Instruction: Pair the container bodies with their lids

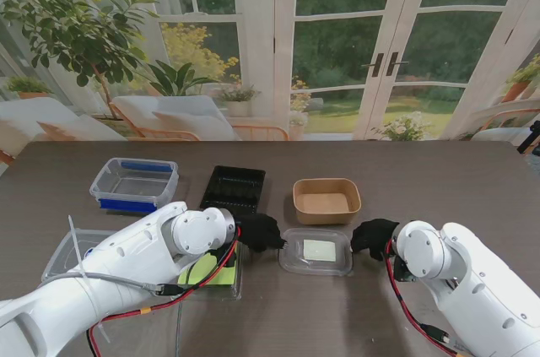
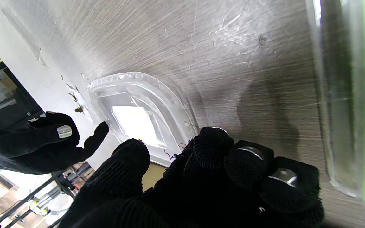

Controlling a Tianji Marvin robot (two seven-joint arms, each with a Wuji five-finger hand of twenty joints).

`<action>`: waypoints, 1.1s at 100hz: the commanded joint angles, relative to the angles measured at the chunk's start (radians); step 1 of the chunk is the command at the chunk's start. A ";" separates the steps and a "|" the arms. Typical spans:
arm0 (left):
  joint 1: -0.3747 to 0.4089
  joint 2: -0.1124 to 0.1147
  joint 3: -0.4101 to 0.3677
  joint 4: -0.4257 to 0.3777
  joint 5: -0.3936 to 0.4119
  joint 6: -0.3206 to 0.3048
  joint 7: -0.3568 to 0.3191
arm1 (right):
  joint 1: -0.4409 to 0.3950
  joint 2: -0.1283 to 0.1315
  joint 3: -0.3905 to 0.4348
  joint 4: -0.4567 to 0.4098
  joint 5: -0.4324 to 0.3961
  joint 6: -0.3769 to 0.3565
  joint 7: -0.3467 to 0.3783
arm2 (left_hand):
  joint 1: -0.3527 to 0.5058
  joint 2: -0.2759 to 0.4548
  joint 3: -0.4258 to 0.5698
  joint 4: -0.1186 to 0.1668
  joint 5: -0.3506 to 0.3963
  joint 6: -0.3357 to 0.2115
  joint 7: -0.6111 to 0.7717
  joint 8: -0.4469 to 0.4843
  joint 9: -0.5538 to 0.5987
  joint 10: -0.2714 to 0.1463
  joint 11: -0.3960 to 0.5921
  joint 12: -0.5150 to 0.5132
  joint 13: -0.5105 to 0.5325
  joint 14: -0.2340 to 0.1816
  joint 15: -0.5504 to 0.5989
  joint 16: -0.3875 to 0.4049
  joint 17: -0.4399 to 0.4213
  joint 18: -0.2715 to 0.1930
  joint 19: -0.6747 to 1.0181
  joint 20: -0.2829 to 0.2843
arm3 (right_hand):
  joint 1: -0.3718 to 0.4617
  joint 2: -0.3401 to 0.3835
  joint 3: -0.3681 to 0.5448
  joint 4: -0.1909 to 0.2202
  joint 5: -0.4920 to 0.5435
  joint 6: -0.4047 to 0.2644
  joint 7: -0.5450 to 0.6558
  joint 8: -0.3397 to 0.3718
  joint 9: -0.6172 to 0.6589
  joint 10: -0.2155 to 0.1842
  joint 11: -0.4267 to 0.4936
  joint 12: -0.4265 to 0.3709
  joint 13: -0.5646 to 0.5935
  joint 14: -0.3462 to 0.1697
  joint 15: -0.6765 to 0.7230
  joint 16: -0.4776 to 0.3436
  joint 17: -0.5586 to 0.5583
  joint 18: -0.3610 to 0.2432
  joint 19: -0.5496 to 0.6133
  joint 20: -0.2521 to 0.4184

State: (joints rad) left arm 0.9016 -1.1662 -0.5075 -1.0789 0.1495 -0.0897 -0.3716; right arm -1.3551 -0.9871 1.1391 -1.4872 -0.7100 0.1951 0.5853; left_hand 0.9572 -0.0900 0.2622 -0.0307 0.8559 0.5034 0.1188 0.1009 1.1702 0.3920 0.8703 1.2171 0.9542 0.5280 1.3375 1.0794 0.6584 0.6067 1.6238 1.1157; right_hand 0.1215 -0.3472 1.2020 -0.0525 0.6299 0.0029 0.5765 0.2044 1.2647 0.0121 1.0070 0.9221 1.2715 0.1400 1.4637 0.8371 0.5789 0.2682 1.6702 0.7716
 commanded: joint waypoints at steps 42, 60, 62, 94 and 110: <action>0.025 -0.005 -0.010 -0.012 -0.013 0.013 -0.025 | -0.012 -0.004 -0.016 -0.002 0.030 -0.006 0.016 | 0.003 0.011 0.003 -0.022 0.010 0.038 -0.011 0.005 0.026 -0.015 0.033 0.020 0.027 0.036 0.053 0.003 0.013 -0.075 0.041 -0.006 | -0.044 0.011 -0.011 0.030 -0.009 -0.025 -0.038 -0.024 -0.017 0.009 0.033 0.026 0.036 -0.001 -0.002 -0.008 0.192 -0.021 0.015 0.014; 0.028 -0.006 -0.014 -0.011 -0.018 0.008 -0.025 | -0.017 -0.005 -0.015 -0.006 0.051 -0.003 0.014 | 0.002 0.010 0.004 -0.022 0.014 0.034 -0.010 0.005 0.029 -0.019 0.045 0.028 0.032 0.032 0.064 0.005 0.016 -0.076 0.044 -0.004 | -0.042 0.010 -0.007 0.030 -0.019 -0.022 -0.020 -0.015 -0.016 0.009 0.036 0.028 0.036 -0.002 0.002 -0.007 0.192 -0.022 0.017 0.018; 0.029 -0.006 -0.015 -0.011 -0.018 0.006 -0.023 | -0.019 -0.005 -0.014 -0.007 0.056 -0.002 0.013 | 0.002 0.010 0.003 -0.022 0.014 0.034 -0.009 0.005 0.030 -0.019 0.046 0.028 0.033 0.026 0.066 0.006 0.016 -0.075 0.045 -0.003 | -0.041 0.009 -0.006 0.030 -0.018 -0.022 -0.018 -0.014 -0.016 0.011 0.036 0.028 0.036 0.005 0.002 -0.007 0.191 -0.021 0.017 0.018; 0.075 0.015 -0.071 -0.087 0.005 0.000 -0.004 | -0.093 -0.011 0.058 -0.077 0.134 0.000 -0.003 | 0.000 0.007 0.009 -0.022 0.018 0.033 -0.008 0.006 0.029 -0.016 0.045 0.030 0.029 0.034 0.063 0.004 0.012 -0.072 0.041 -0.001 | -0.035 0.004 0.004 0.028 -0.014 -0.014 -0.011 -0.011 -0.012 0.020 0.036 0.027 0.035 0.018 0.004 -0.006 0.186 -0.009 0.016 0.022; 0.092 0.023 -0.094 -0.120 0.013 -0.004 0.001 | -0.122 -0.014 0.087 -0.109 0.151 0.003 -0.011 | -0.001 0.007 0.011 -0.022 0.019 0.034 -0.007 0.006 0.031 -0.016 0.044 0.029 0.030 0.035 0.061 0.003 0.010 -0.072 0.039 0.000 | -0.034 0.002 0.008 0.028 -0.012 -0.012 -0.012 -0.012 -0.011 0.024 0.036 0.027 0.035 0.021 0.004 -0.006 0.185 -0.006 0.017 0.023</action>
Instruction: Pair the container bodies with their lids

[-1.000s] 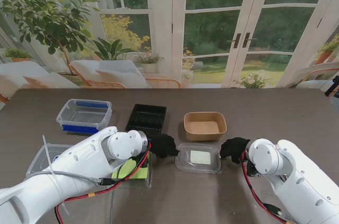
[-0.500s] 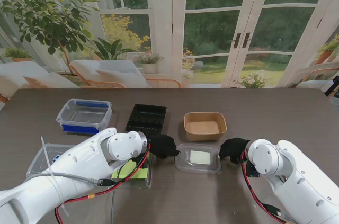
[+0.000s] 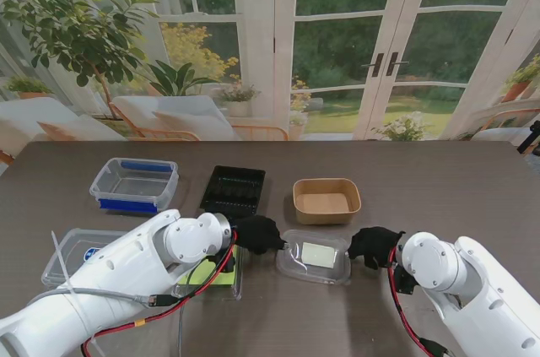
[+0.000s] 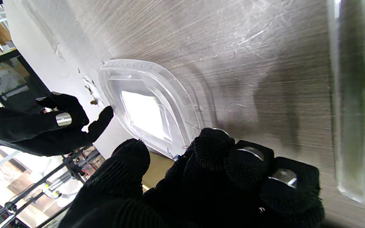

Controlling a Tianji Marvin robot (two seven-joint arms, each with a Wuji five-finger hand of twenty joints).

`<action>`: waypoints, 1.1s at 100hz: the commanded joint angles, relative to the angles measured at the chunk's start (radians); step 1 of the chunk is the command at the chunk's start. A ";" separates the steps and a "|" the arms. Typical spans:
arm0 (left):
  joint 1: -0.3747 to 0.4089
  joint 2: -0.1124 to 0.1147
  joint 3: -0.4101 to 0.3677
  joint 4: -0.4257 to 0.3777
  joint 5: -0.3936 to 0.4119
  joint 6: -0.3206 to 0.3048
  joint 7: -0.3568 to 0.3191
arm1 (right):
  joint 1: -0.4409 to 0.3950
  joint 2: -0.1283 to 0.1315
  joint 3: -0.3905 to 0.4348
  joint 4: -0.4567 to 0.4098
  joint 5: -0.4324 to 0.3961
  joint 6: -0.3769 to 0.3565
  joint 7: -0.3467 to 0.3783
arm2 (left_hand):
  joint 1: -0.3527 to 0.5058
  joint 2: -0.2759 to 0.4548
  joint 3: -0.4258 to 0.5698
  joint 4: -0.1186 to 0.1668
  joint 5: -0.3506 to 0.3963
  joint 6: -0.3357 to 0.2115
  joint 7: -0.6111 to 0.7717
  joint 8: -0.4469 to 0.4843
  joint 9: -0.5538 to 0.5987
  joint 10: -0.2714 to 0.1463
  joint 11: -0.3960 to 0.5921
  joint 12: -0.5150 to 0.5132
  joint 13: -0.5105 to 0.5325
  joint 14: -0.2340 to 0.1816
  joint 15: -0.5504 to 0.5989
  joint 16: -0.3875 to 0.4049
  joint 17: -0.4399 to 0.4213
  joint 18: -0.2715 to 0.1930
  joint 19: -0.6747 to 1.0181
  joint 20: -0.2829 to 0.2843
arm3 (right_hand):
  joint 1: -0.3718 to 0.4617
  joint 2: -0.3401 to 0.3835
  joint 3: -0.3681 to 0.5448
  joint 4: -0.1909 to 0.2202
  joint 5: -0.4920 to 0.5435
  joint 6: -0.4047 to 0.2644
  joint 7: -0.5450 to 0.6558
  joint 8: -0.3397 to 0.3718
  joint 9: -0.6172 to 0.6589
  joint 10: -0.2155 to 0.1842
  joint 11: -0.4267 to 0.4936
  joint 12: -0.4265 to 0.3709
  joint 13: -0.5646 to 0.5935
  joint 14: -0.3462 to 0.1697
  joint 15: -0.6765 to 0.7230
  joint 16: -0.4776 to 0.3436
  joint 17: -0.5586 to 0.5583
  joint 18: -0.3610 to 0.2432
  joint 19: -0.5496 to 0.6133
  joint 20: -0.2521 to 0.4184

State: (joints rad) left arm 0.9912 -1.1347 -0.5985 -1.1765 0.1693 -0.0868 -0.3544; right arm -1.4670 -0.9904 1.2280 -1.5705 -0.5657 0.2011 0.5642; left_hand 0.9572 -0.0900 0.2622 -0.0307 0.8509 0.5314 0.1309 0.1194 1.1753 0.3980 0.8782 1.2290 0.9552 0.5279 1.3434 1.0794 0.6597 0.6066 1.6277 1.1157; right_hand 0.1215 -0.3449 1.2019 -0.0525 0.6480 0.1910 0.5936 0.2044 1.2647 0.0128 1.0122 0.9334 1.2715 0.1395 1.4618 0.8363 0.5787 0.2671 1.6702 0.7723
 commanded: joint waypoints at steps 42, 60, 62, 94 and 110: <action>0.019 -0.005 -0.025 -0.038 0.000 -0.013 -0.004 | -0.042 -0.014 0.044 -0.068 0.013 0.002 -0.001 | -0.004 0.005 0.017 -0.023 0.024 0.005 -0.020 -0.012 0.024 -0.018 0.028 0.014 0.024 0.039 0.048 0.003 -0.004 -0.070 0.021 -0.001 | -0.030 -0.004 0.011 0.026 -0.023 -0.196 -0.033 -0.014 -0.009 0.027 0.030 0.015 0.035 0.023 0.007 -0.006 0.184 0.001 0.018 0.025; 0.022 0.000 -0.028 -0.038 0.012 0.004 -0.013 | -0.018 -0.014 0.032 -0.046 -0.022 0.015 -0.002 | -0.005 0.005 0.019 -0.023 0.023 0.003 -0.020 -0.012 0.021 -0.018 0.022 0.011 0.019 0.040 0.041 0.001 -0.008 -0.070 0.016 -0.001 | -0.030 -0.007 0.010 0.026 -0.037 -0.193 -0.039 -0.016 -0.012 0.027 0.029 0.015 0.035 0.026 0.005 -0.007 0.186 0.001 0.018 0.025; 0.023 0.001 -0.029 -0.038 0.012 0.006 -0.015 | -0.014 -0.014 0.029 -0.042 -0.033 0.017 -0.005 | -0.005 0.005 0.019 -0.023 0.022 0.004 -0.020 -0.013 0.021 -0.018 0.022 0.011 0.019 0.041 0.040 0.001 -0.008 -0.070 0.016 -0.001 | -0.029 -0.009 0.011 0.026 -0.042 -0.190 -0.041 -0.017 -0.013 0.027 0.029 0.015 0.035 0.025 0.005 -0.007 0.186 0.001 0.018 0.025; 0.029 0.004 -0.035 -0.034 0.017 0.017 -0.020 | 0.073 -0.011 -0.031 0.045 -0.157 0.045 -0.006 | -0.005 0.005 0.019 -0.023 0.022 0.004 -0.021 -0.013 0.021 -0.016 0.018 0.009 0.017 0.042 0.037 0.002 -0.011 -0.069 0.013 0.000 | -0.030 -0.012 0.011 0.025 -0.106 -0.180 -0.010 0.000 -0.025 0.018 0.031 0.015 0.036 0.016 -0.001 -0.011 0.185 -0.007 0.019 0.024; 0.026 0.004 -0.032 -0.032 0.012 0.020 -0.025 | 0.101 -0.005 -0.064 0.078 -0.171 0.041 0.019 | -0.005 0.006 0.019 -0.023 0.021 0.005 -0.021 -0.013 0.020 -0.016 0.018 0.009 0.017 0.043 0.036 0.003 -0.012 -0.069 0.011 0.000 | -0.036 -0.002 0.000 0.025 -0.106 -0.188 -0.001 0.003 -0.030 0.012 0.031 0.014 0.032 0.008 -0.004 -0.013 0.181 -0.014 0.016 0.022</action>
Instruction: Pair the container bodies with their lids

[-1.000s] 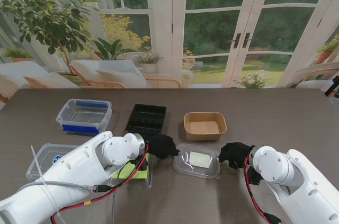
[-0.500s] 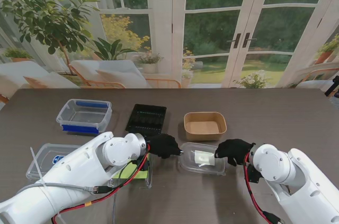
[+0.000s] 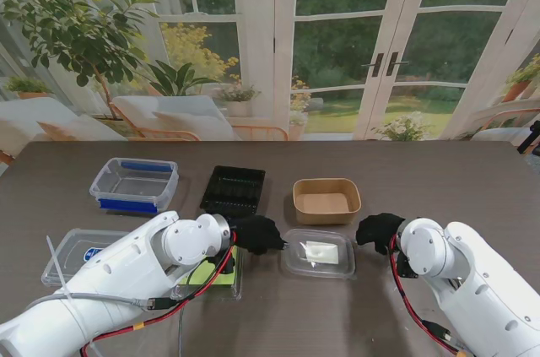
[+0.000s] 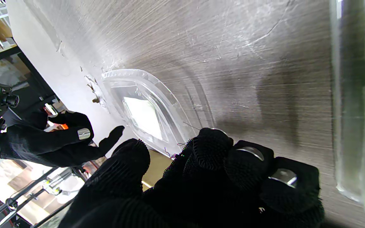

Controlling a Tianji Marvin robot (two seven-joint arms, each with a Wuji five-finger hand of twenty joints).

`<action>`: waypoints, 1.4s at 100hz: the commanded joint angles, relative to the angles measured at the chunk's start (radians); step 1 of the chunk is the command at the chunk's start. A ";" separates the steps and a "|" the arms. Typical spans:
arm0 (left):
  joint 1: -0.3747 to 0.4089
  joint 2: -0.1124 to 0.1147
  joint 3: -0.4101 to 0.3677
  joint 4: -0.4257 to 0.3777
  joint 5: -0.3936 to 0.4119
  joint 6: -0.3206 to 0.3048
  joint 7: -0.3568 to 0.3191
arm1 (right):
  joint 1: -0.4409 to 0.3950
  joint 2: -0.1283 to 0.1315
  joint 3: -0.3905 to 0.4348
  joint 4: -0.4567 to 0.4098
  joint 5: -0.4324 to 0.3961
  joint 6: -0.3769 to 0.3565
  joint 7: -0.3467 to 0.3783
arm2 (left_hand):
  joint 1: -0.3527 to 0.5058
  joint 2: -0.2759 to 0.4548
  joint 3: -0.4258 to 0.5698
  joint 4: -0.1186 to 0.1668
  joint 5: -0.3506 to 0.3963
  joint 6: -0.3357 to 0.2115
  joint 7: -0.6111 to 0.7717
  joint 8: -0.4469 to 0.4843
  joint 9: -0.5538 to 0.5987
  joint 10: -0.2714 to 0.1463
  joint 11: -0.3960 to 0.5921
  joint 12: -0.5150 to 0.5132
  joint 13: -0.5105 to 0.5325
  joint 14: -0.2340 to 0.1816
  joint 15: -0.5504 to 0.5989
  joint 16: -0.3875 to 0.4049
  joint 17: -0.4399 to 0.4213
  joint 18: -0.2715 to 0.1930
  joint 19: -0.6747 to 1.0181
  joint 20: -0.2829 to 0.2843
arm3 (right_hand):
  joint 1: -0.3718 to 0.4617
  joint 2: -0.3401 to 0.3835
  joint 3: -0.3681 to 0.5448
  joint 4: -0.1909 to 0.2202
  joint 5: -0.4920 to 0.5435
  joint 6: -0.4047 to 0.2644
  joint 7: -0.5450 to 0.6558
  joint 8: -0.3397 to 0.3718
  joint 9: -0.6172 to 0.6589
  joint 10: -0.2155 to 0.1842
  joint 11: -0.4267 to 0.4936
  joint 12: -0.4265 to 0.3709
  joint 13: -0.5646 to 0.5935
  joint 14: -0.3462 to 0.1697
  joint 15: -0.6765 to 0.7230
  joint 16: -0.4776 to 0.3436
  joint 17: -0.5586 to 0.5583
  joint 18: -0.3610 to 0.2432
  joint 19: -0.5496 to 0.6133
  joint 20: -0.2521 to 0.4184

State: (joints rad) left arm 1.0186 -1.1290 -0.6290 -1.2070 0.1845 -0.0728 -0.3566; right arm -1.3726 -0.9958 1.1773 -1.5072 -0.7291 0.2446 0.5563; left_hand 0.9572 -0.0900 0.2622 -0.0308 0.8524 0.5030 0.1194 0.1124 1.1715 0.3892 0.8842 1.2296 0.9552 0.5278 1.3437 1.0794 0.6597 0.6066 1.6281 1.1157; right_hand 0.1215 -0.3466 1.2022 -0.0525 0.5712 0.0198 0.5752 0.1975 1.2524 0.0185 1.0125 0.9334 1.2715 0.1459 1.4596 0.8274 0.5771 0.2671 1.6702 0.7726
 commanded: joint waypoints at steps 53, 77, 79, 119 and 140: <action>0.011 0.003 -0.008 -0.012 -0.004 0.023 -0.032 | 0.053 0.006 -0.095 0.062 0.036 -0.028 0.050 | -0.003 0.007 0.016 -0.024 0.023 0.035 -0.008 -0.005 0.025 -0.006 0.010 0.008 0.015 0.046 0.031 0.004 -0.013 -0.069 0.009 0.001 | -0.046 0.013 -0.020 0.030 0.026 -0.045 -0.018 -0.010 -0.020 0.000 0.029 0.013 0.023 -0.005 -0.006 -0.002 0.172 -0.028 0.008 0.019; 0.015 0.006 -0.011 -0.017 -0.006 0.031 -0.038 | 0.048 0.006 -0.096 0.060 0.060 -0.019 0.053 | -0.001 0.006 0.015 -0.024 0.022 0.036 -0.008 -0.005 0.026 -0.004 0.009 0.008 0.014 0.048 0.029 0.005 -0.016 -0.067 0.007 0.002 | -0.044 0.013 -0.017 0.030 0.025 -0.048 -0.009 -0.004 -0.022 0.001 0.031 0.016 0.021 -0.002 -0.004 0.000 0.168 -0.030 0.006 0.019; 0.015 0.006 -0.010 -0.016 -0.007 0.031 -0.039 | 0.047 0.006 -0.095 0.059 0.064 -0.018 0.053 | -0.001 0.007 0.015 -0.023 0.022 0.035 -0.008 -0.005 0.026 -0.004 0.009 0.008 0.015 0.049 0.029 0.005 -0.016 -0.067 0.007 0.003 | -0.044 0.013 -0.017 0.030 0.024 -0.047 -0.009 -0.004 -0.022 0.002 0.031 0.016 0.021 -0.001 -0.004 0.000 0.168 -0.030 0.006 0.020; 0.037 0.012 -0.036 -0.049 0.001 0.024 -0.031 | -0.004 -0.002 -0.038 0.024 0.208 0.023 0.044 | 0.000 0.006 0.014 -0.023 0.026 0.033 -0.006 -0.005 0.025 -0.002 0.008 0.008 0.015 0.049 0.028 0.007 -0.019 -0.065 0.004 0.004 | -0.033 0.005 -0.003 0.029 0.025 -0.036 -0.005 -0.002 -0.023 0.017 0.032 0.016 0.016 0.016 -0.001 0.001 0.154 -0.020 0.006 0.025; 0.040 0.013 -0.043 -0.063 0.007 0.013 -0.025 | -0.039 -0.005 0.007 -0.015 0.236 0.035 0.037 | 0.000 0.006 0.015 -0.023 0.025 0.034 -0.007 -0.005 0.025 -0.003 0.008 0.008 0.015 0.049 0.028 0.007 -0.019 -0.065 0.003 0.005 | -0.030 0.002 0.002 0.027 0.027 -0.031 -0.006 -0.003 -0.022 0.021 0.033 0.015 0.015 0.021 0.000 0.002 0.150 -0.013 0.007 0.028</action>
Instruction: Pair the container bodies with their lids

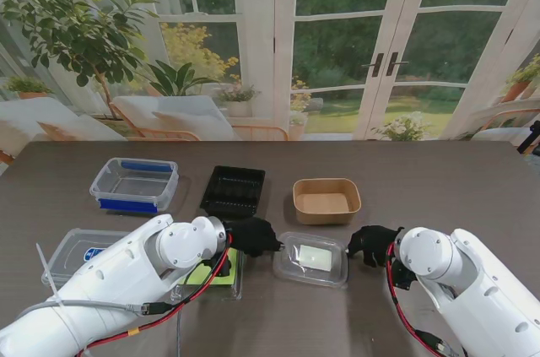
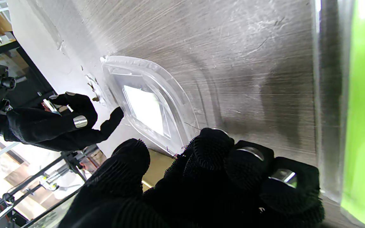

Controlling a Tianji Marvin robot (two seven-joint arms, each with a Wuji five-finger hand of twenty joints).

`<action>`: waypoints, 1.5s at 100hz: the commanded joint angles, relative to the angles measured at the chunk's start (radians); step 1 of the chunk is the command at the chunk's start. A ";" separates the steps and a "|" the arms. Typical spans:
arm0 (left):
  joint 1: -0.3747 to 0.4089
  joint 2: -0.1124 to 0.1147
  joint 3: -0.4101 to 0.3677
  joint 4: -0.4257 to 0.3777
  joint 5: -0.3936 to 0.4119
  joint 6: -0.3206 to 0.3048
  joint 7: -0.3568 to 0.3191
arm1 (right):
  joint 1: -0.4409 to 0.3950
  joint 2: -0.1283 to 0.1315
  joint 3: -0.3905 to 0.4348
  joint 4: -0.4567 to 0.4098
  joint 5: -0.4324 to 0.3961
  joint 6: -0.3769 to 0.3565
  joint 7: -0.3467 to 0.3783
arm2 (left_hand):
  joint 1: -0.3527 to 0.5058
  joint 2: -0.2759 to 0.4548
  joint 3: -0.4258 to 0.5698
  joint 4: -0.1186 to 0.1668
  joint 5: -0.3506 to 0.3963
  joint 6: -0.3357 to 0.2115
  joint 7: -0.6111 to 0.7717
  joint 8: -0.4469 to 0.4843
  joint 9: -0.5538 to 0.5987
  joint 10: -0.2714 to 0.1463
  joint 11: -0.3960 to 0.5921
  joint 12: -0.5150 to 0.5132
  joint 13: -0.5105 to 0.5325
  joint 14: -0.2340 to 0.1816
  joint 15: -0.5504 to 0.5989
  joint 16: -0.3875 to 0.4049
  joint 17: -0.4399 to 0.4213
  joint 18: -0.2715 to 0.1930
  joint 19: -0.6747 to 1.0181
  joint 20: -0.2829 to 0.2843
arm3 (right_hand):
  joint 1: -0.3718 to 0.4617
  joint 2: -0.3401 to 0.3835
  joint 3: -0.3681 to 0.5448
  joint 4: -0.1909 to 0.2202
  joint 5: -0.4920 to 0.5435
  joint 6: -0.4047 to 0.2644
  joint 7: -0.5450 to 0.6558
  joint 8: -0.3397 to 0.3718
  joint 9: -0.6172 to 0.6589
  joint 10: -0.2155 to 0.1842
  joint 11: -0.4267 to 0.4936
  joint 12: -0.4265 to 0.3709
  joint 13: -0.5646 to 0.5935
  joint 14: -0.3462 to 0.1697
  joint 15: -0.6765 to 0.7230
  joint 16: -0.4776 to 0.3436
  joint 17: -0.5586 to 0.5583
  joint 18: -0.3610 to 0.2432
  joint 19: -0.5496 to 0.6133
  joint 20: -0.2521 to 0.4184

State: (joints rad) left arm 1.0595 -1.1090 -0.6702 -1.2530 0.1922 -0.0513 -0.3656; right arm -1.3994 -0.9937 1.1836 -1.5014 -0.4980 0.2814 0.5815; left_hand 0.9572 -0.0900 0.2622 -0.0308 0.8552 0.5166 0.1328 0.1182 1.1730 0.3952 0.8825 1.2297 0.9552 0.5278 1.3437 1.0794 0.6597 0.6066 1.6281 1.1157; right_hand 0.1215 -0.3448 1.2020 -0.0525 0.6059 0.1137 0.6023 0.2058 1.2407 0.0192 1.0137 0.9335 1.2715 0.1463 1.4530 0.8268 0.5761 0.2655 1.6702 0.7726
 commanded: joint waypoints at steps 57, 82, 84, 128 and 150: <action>-0.020 -0.009 -0.004 -0.020 0.002 -0.038 -0.012 | -0.077 -0.016 0.084 -0.112 0.055 0.025 -0.015 | -0.003 0.005 0.017 -0.023 0.023 0.019 -0.020 -0.011 0.023 -0.008 0.007 0.007 0.014 0.049 0.028 0.007 -0.019 -0.065 0.003 0.006 | -0.022 -0.009 0.013 0.024 0.000 -0.116 -0.038 -0.014 -0.013 0.039 0.031 0.014 0.008 0.042 0.008 0.002 0.137 0.000 0.005 0.035; -0.036 -0.013 0.003 -0.008 -0.002 -0.058 -0.007 | -0.087 -0.017 0.104 -0.132 0.060 0.031 -0.019 | -0.003 0.004 0.018 -0.023 0.027 0.015 -0.019 -0.010 0.023 -0.008 0.006 0.007 0.013 0.049 0.027 0.007 -0.021 -0.064 0.001 0.007 | -0.020 -0.012 0.014 0.023 0.004 -0.111 -0.042 -0.016 -0.013 0.042 0.031 0.014 0.006 0.047 0.009 0.002 0.132 0.004 0.004 0.037; -0.037 -0.014 0.003 -0.007 -0.001 -0.059 -0.006 | -0.087 -0.017 0.106 -0.133 0.059 0.031 -0.019 | -0.004 0.004 0.018 -0.023 0.028 0.014 -0.018 -0.010 0.023 -0.009 0.006 0.007 0.013 0.049 0.027 0.007 -0.021 -0.064 0.001 0.007 | -0.020 -0.011 0.015 0.023 0.004 -0.111 -0.043 -0.016 -0.013 0.043 0.031 0.014 0.006 0.046 0.009 0.002 0.132 0.004 0.004 0.037; -0.059 -0.023 0.013 0.018 -0.006 -0.090 0.009 | -0.078 -0.021 0.113 -0.139 0.051 0.030 -0.033 | -0.006 0.002 0.022 -0.023 0.026 0.014 -0.019 -0.010 0.024 -0.011 0.006 0.007 0.013 0.049 0.027 0.007 -0.021 -0.064 0.000 0.008 | -0.019 -0.013 0.017 0.022 0.010 -0.111 -0.047 -0.019 -0.011 0.045 0.031 0.014 0.007 0.052 0.010 0.002 0.132 0.008 0.004 0.039; -0.074 -0.031 0.022 0.042 -0.017 -0.106 0.015 | -0.061 -0.024 0.101 -0.126 0.050 0.031 -0.047 | -0.007 0.002 0.024 -0.023 0.026 0.013 -0.019 -0.010 0.021 -0.009 0.002 0.005 0.010 0.050 0.023 0.006 -0.021 -0.064 0.000 0.008 | -0.017 -0.015 0.019 0.022 0.010 -0.110 -0.049 -0.019 -0.010 0.044 0.031 0.014 0.007 0.054 0.010 0.002 0.132 0.008 0.005 0.039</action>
State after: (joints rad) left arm 0.9928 -1.1215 -0.6506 -1.2059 0.1841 -0.1479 -0.3328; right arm -1.4636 -1.0043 1.2939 -1.6200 -0.4493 0.3162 0.5226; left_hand 0.9572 -0.0900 0.2622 -0.0308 0.8632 0.5242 0.1437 0.1211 1.1828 0.3992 0.8740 1.2297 0.9552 0.5278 1.3428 1.0794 0.6597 0.6066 1.6279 1.1158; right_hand 0.1215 -0.3456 1.2025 -0.0525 0.6059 0.2015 0.6023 0.2058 1.2406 0.0380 1.0137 0.9335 1.2711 0.1592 1.4530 0.8268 0.5746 0.2662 1.6702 0.7735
